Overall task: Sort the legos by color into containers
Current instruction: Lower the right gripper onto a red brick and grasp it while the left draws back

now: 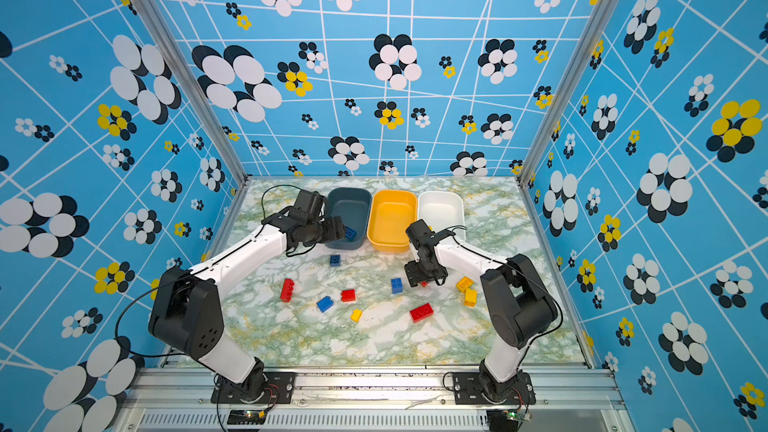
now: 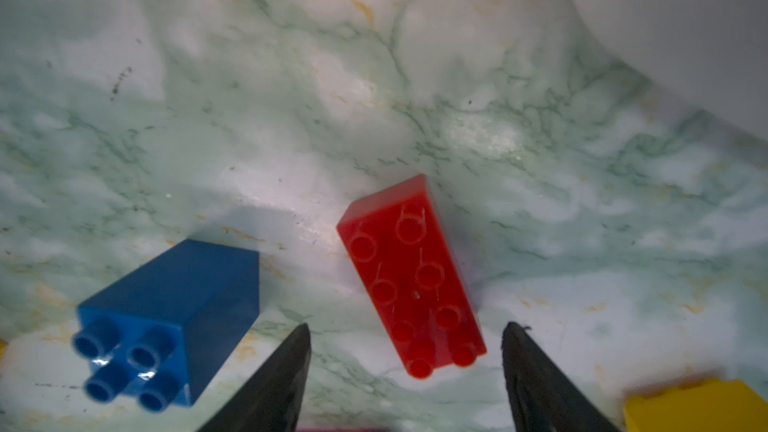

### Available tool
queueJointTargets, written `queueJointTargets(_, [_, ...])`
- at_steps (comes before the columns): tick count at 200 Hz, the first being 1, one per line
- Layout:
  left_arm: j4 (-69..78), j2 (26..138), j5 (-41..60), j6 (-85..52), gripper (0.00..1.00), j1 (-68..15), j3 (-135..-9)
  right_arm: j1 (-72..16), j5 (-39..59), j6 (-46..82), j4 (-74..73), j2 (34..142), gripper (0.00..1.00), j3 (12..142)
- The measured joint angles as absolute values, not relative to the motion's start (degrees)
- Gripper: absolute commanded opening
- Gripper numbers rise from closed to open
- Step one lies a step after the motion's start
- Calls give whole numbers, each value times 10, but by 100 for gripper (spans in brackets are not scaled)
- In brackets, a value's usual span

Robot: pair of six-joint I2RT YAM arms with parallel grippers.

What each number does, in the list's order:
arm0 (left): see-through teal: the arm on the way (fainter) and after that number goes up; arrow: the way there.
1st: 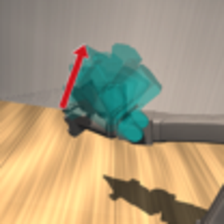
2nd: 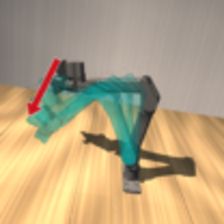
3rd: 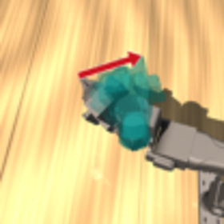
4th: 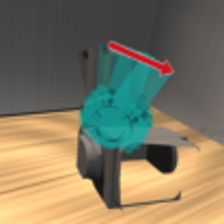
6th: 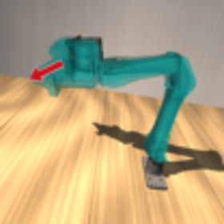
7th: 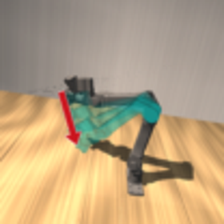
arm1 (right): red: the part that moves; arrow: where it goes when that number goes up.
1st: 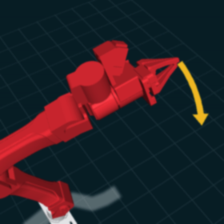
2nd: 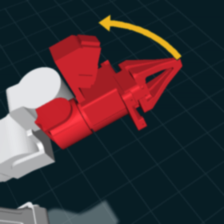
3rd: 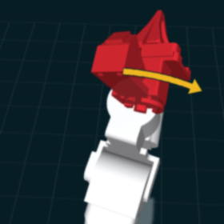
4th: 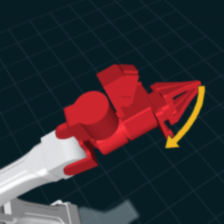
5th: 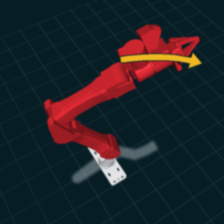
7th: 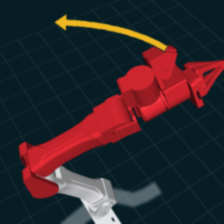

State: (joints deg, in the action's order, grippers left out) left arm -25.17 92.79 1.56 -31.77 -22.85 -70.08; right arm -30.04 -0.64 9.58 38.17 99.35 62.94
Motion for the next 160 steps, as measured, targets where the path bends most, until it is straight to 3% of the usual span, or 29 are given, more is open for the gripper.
queueJointTargets(48, [-238, 927, 22, -324, 86, -230, -698, -305, -22, 82, 372, 1024, 66, 641])
queueJointTargets(160, [-226, 927, 31, -335, 88, -238, -688, -309, -37, 69, 368, 1030, 30, 644])
